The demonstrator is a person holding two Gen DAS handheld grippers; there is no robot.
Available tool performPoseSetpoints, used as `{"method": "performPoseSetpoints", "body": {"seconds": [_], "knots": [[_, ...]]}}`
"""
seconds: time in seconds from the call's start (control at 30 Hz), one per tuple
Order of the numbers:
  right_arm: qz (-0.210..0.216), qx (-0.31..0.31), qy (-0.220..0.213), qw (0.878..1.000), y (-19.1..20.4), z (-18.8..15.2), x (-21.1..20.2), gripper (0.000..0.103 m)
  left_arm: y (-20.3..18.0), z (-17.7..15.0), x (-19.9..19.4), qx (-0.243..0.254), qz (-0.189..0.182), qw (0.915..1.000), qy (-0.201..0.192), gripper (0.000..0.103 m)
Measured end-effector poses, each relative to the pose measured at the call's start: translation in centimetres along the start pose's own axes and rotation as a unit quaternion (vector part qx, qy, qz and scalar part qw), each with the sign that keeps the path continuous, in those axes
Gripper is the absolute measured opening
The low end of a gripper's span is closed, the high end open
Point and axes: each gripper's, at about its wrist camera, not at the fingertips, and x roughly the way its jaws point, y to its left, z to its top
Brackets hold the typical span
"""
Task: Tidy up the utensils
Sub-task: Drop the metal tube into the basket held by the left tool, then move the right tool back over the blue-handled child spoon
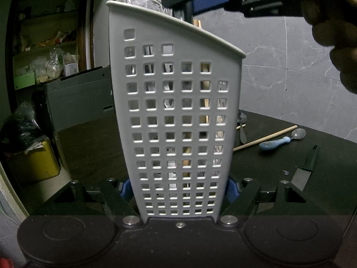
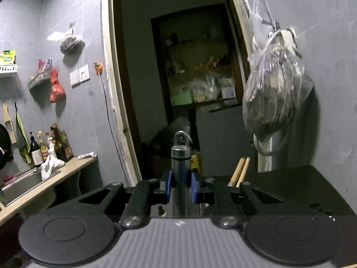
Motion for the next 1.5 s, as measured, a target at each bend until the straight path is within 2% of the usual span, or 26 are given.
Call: {"method": "performPoseSetpoints", "body": {"seconds": [0.3,0.33,0.37,0.4,0.43,0.5,0.63,0.83,1.07,1.33,1.5], "knots": [[0.014,-0.003,0.032,0.999,-0.1,-1.4,0.7,0.021,0.0,0.0,0.0,0.001,0.001,1.0000,0.000,0.077],[0.018,-0.005,0.040,0.999,-0.1,-1.6,0.8,0.026,0.0,0.0,0.0,0.000,0.001,1.0000,0.000,0.077],[0.023,-0.002,0.045,0.999,-0.3,-1.9,0.9,0.037,0.0,0.0,0.0,0.000,0.000,1.0000,0.000,0.077],[0.027,0.001,0.046,0.999,-0.4,-2.0,0.8,0.066,0.0,0.0,0.0,0.001,0.000,1.0000,0.001,0.077],[0.029,0.006,0.043,0.999,-0.6,-2.2,0.5,0.079,0.1,0.1,0.0,0.000,0.000,1.0000,0.000,0.077],[0.036,0.012,0.030,0.999,-1.1,-2.1,-0.5,0.081,0.1,0.1,0.0,0.001,-0.001,1.0000,0.001,0.077],[0.033,0.026,-0.007,0.999,-2.1,-1.4,-3.2,0.101,0.1,0.1,0.1,0.001,-0.001,1.0000,0.001,0.077],[-0.015,0.051,-0.032,0.998,-4.6,-1.1,-6.1,0.103,0.0,0.1,0.1,0.001,-0.001,1.0000,0.001,0.077],[-0.076,0.065,-0.027,0.995,-6.9,-2.1,-8.0,0.103,-0.1,0.1,0.2,0.005,0.001,1.0000,0.002,0.077],[-0.152,0.088,0.031,0.984,-9.3,-5.4,-9.2,0.103,-0.2,0.1,0.2,0.005,0.001,1.0000,0.002,0.077],[-0.180,0.112,0.080,0.974,-10.5,-8.3,-9.2,0.103,-0.2,0.1,0.3,0.006,0.001,1.0000,0.003,0.077]]}}
